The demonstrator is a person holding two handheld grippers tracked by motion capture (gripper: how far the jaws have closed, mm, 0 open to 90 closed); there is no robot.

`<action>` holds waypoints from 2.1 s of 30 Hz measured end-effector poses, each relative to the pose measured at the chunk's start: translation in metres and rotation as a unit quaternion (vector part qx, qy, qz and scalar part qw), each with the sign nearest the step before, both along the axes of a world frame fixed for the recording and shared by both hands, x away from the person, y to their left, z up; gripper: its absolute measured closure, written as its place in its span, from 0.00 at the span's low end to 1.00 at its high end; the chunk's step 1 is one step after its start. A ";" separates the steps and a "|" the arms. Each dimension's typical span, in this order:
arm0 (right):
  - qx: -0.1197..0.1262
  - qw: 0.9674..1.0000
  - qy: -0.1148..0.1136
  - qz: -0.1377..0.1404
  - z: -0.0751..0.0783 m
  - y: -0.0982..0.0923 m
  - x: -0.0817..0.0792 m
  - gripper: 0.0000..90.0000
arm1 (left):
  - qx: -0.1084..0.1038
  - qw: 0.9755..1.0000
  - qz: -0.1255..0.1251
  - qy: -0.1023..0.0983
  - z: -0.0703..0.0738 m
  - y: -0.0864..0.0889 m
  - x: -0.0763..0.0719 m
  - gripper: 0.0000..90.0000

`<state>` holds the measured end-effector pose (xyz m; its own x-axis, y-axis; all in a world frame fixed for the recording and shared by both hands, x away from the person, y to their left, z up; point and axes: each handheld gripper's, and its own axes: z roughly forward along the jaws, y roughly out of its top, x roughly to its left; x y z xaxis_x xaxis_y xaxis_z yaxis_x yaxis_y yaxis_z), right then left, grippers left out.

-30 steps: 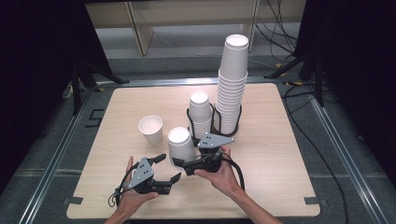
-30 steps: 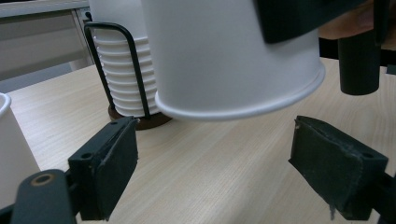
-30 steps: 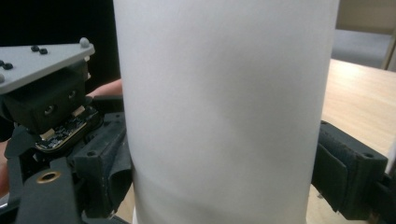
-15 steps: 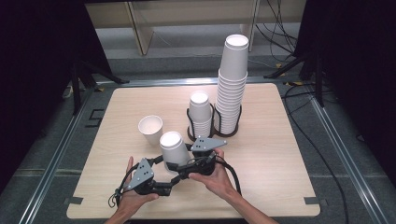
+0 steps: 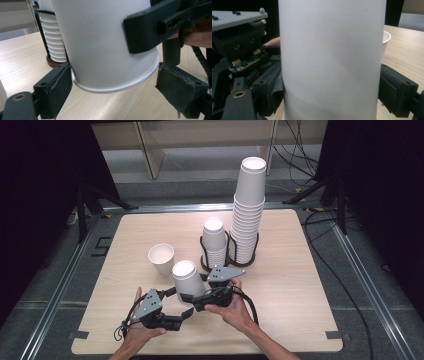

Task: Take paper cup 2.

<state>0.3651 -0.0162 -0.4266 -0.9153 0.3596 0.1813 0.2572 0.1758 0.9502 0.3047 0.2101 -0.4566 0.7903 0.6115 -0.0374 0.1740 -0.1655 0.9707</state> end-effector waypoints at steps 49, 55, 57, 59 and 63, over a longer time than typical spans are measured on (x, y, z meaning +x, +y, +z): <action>0.020 0.999 0.010 0.042 -0.006 0.015 -0.014 0.16 | 0.012 1.000 -0.005 0.000 0.003 -0.004 -0.003 0.09; 0.003 0.999 0.002 0.043 -0.003 0.014 -0.013 0.13 | 0.030 0.999 -0.012 -0.014 0.003 -0.003 -0.003 0.13; -0.005 0.999 -0.004 0.041 -0.002 0.015 -0.012 0.13 | 0.032 0.999 -0.016 -0.016 0.002 -0.003 -0.002 0.14; -0.013 0.999 0.000 0.043 0.000 0.014 -0.013 0.12 | 0.038 0.999 -0.017 -0.014 0.002 -0.004 -0.003 0.14; -0.018 0.999 -0.009 0.045 0.008 0.012 -0.012 0.15 | 0.060 0.998 -0.023 -0.019 0.000 -0.004 -0.004 0.14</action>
<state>0.3526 -0.0039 -0.4182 -0.9471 0.2825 0.1525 0.2218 0.2323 0.9470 0.3011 0.2057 -0.4563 0.8167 0.5735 0.0640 0.1279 -0.2879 0.9491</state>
